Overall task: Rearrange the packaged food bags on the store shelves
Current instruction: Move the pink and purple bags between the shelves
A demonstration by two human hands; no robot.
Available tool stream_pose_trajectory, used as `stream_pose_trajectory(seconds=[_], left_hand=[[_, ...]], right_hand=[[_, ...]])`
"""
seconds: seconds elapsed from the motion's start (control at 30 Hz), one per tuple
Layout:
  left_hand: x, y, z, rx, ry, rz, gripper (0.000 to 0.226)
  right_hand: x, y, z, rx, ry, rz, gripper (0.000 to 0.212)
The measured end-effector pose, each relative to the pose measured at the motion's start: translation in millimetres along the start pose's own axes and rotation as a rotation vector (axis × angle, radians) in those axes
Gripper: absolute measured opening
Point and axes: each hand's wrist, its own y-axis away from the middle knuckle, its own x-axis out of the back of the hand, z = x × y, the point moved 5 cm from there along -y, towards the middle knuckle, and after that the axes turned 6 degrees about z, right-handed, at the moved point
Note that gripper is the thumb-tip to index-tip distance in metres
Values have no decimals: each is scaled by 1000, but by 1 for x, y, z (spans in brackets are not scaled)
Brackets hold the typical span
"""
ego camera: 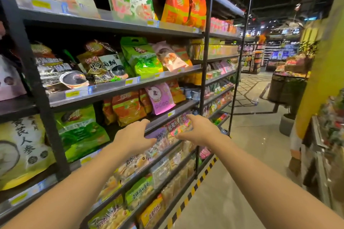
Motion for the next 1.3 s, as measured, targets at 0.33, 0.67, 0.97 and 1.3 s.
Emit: stream_pose_trajectory(seconds=[0.33, 0.67, 0.97, 1.3], left_hand=[[-55, -176, 6, -44, 32, 11, 83], [-122, -309, 23, 49, 25, 59, 83], [-202, -383, 66, 305, -56, 54, 85], [-252, -417, 68, 527, -44, 128, 84]], right_hand=[[-16, -167, 64, -25, -34, 26, 105], [-48, -329, 128, 79, -17, -20, 102], [-82, -451, 190, 382, -26, -93, 96], [-130, -534, 224, 522, -119, -201, 99]])
